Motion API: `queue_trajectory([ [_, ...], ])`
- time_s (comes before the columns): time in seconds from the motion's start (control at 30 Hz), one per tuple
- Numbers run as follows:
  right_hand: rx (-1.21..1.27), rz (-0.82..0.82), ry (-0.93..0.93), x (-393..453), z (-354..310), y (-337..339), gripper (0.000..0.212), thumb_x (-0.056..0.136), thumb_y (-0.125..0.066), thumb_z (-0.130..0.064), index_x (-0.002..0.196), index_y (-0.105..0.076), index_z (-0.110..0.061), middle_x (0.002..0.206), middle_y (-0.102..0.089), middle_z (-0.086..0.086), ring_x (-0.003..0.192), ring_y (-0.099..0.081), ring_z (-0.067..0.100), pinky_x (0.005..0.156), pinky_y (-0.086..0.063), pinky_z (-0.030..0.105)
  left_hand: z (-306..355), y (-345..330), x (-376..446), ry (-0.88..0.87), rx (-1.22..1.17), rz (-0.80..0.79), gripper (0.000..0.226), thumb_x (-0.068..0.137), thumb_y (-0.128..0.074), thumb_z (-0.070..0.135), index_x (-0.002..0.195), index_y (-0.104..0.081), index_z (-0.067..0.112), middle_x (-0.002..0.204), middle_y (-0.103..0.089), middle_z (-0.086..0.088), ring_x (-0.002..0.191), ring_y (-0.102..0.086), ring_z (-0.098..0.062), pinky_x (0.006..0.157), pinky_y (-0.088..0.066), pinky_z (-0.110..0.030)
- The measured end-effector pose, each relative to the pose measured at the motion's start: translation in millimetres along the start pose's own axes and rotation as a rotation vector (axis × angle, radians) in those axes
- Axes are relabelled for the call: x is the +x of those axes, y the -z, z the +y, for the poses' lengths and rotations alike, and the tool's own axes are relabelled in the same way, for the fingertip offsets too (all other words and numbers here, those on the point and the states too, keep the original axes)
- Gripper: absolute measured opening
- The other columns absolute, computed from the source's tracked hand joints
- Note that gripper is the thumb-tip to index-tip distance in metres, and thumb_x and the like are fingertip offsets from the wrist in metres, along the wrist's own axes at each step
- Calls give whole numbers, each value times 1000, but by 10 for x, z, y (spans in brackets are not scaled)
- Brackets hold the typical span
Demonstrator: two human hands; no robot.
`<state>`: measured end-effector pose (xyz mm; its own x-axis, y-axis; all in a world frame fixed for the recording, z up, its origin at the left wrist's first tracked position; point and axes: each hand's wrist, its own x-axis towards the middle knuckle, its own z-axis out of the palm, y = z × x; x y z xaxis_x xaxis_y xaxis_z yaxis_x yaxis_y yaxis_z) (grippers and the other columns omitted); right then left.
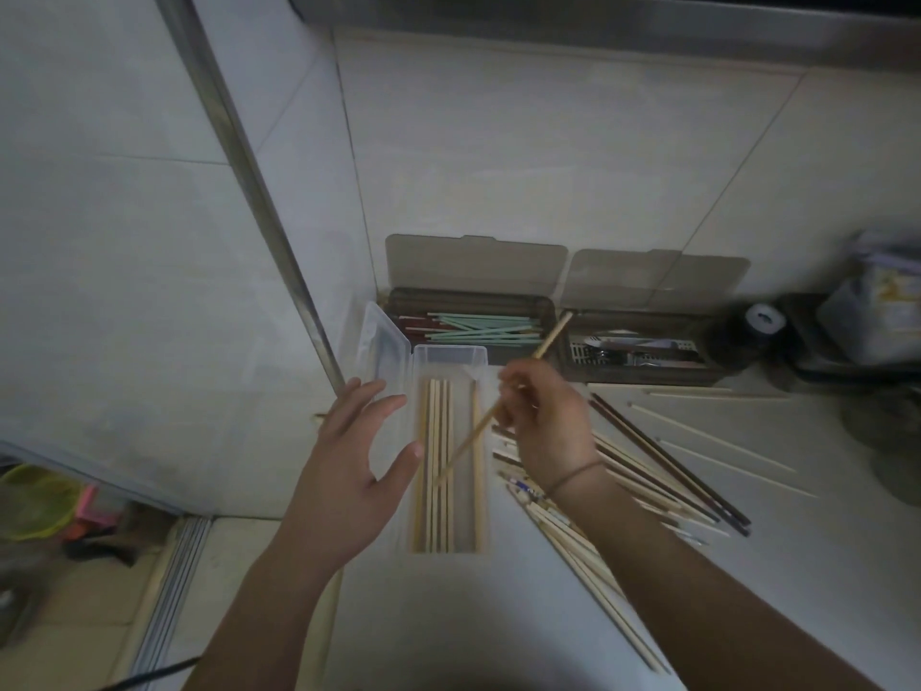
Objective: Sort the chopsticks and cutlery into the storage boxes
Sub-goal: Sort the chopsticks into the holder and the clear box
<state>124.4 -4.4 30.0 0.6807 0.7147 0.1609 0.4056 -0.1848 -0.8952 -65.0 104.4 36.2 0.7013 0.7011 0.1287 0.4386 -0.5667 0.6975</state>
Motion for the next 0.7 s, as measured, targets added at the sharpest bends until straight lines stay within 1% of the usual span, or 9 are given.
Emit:
queue_trajectory([
  [0.03, -81, -31, 27, 60, -14, -116, 31, 93, -51, -3, 96, -59, -33, 83, -58, -4, 72, -60, 12, 69, -54, 24, -3, 0, -1, -4, -3, 2, 57, 85, -46, 58, 133, -52, 28, 148, -36, 14, 144, -19, -4, 114, -31, -39],
  [0.1, -354, -140, 107, 148, 23, -301, 33, 88, -51, 1, 107, -58, -25, 90, -59, -2, 82, -57, 16, 77, -49, 29, -9, 1, -4, -10, -9, 5, 58, 85, -46, 59, 133, -52, 27, 148, -37, 13, 144, -19, -4, 114, -30, -38],
  [0.17, -645, -271, 114, 193, 107, -410, 39, 85, -50, -4, 116, -52, -28, 100, -61, -4, 96, -54, 20, 89, -42, 37, -12, -3, -3, -10, -17, 8, 57, 85, -47, 58, 133, -53, 26, 148, -38, 11, 144, -20, -5, 114, -30, -38],
  [0.23, -867, -404, 33, 201, 172, -482, 43, 84, -50, -10, 121, -46, -32, 114, -60, -5, 113, -46, 23, 103, -27, 47, -16, -12, -3, -8, -21, 20, 53, 89, -50, 57, 132, -53, 26, 148, -38, 11, 144, -20, -6, 114, -30, -37],
  [0.27, -954, -461, 14, 191, 200, -521, 44, 84, -51, -14, 124, -44, -32, 119, -59, -4, 119, -41, 25, 107, -18, 53, -17, -17, -5, -7, -20, 26, 52, 89, -51, 55, 132, -54, 26, 148, -38, 10, 144, -20, -5, 114, -29, -37],
  [0.37, -1130, -517, 83, 108, 265, -615, 38, 89, -49, -27, 127, -46, -30, 115, -61, -3, 124, -35, 29, 106, 2, 66, -8, -36, -5, -14, -11, 25, 51, 90, -53, 53, 133, -53, 27, 149, -37, 11, 145, -16, -3, 113, -27, -33],
  [0.47, -1246, -498, 121, 48, 251, -639, 33, 87, -50, -32, 119, -54, -28, 106, -64, -3, 124, -37, 31, 101, 15, 71, 8, -39, -4, -13, 1, 9, 50, 89, -53, 52, 134, -50, 30, 150, -34, 13, 145, -12, -1, 113, -23, -31],
  [0.6, -1418, -605, 142, -39, 266, -678, 31, 87, -47, -41, 109, -62, -24, 103, -67, -2, 132, -30, 35, 98, 24, 73, 7, -38, -4, -15, 2, 7, 48, 90, -57, 47, 134, -51, 29, 150, -35, 12, 145, -11, -2, 114, -24, -34],
  [0.7, -1482, -727, 144, -112, 331, -715, 34, 91, -43, -48, 100, -66, -25, 107, -67, -1, 138, -25, 38, 93, 29, 73, 19, -40, 2, -12, 5, 4, 53, 87, -52, 53, 133, -52, 28, 149, -36, 11, 145, -13, -3, 115, -24, -33],
])
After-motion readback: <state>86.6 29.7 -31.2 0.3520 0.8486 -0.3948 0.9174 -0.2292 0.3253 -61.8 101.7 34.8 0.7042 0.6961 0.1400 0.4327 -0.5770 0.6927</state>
